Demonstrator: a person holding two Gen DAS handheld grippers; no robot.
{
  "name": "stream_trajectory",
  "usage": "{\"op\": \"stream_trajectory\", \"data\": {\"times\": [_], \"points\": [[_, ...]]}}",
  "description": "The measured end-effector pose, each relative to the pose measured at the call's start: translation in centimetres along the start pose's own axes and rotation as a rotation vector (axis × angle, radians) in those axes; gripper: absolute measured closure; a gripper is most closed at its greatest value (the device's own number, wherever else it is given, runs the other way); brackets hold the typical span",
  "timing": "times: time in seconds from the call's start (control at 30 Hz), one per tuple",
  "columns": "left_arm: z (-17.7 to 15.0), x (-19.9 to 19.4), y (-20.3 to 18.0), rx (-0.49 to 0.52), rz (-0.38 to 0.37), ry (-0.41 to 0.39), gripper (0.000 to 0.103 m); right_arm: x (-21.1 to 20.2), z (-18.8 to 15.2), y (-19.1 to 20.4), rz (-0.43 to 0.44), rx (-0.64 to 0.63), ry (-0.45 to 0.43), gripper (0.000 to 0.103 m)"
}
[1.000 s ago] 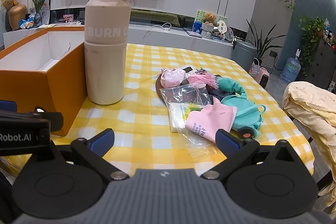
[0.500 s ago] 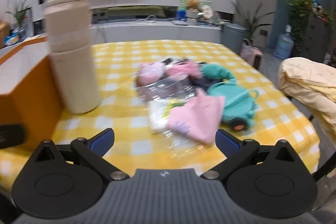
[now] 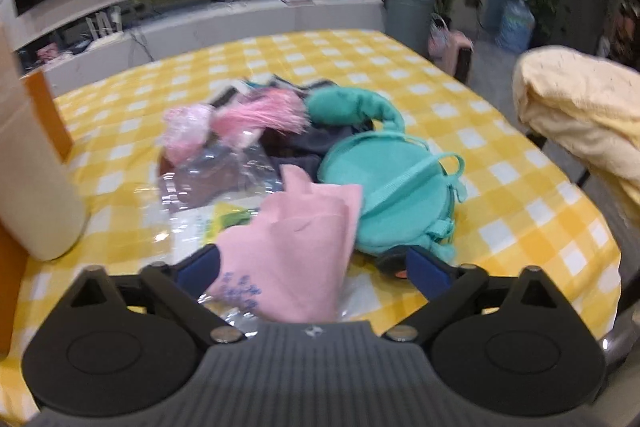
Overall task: Organize soft objects
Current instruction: 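Reach the right gripper toward the pink glove on the clear bag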
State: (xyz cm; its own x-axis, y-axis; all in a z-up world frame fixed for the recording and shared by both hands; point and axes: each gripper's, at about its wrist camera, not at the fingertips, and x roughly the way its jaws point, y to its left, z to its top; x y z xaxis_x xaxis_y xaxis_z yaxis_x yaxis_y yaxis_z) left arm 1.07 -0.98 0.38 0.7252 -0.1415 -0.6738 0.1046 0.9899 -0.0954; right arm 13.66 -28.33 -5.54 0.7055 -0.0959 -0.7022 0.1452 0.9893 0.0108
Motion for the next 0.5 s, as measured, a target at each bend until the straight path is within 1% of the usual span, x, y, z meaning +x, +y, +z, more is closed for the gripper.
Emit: {"op": "stream_trajectory", "data": {"times": [0.07, 0.1, 0.13, 0.17, 0.23, 0.27, 0.3, 0.33, 0.4, 0.43, 0.5], "points": [[-0.2, 0.3, -0.1, 0.003, 0.007, 0.011, 0.005, 0.8, 0.4, -0.5, -0.009, 0.043, 0.025, 0.015], [-0.3, 0.4, -0.1, 0.004, 0.009, 0.014, 0.005, 1.1, 0.6, -0.8, -0.010, 0.063, 0.026, 0.020], [-0.3, 0.5, -0.2, 0.005, 0.011, 0.016, 0.005, 1.2, 0.8, -0.9, -0.015, 0.075, 0.027, 0.030], [-0.5, 0.6, -0.3, 0.006, 0.011, 0.017, 0.005, 1.3, 0.9, -0.9, -0.028, 0.076, 0.026, 0.036], [-0.6, 0.8, -0.5, 0.013, 0.016, 0.027, 0.005, 0.9, 0.7, -1.0, -0.069, 0.071, 0.018, 0.062], [-0.7, 1.0, -0.6, 0.016, 0.018, 0.030, 0.005, 0.8, 0.7, -1.1, -0.075, 0.075, 0.017, 0.072], [-0.8, 1.1, -0.8, 0.020, 0.020, 0.033, 0.006, 0.7, 0.7, -1.4, -0.075, 0.087, 0.018, 0.098], [-1.0, 1.2, -1.0, 0.024, 0.022, 0.032, 0.006, 0.7, 0.7, -1.9, -0.056, 0.109, 0.024, 0.103], [-1.1, 1.4, -1.4, 0.036, 0.022, 0.031, 0.006, 0.6, 0.7, -3.2, 0.033, 0.206, 0.055, 0.103], [-1.2, 1.4, -1.7, 0.041, 0.023, 0.032, 0.006, 0.5, 0.7, -3.6, 0.052, 0.236, 0.059, 0.103], [-1.2, 1.5, -2.2, 0.048, 0.017, 0.026, 0.006, 0.0, 0.8, -4.0, 0.055, 0.243, 0.054, 0.103]]}}
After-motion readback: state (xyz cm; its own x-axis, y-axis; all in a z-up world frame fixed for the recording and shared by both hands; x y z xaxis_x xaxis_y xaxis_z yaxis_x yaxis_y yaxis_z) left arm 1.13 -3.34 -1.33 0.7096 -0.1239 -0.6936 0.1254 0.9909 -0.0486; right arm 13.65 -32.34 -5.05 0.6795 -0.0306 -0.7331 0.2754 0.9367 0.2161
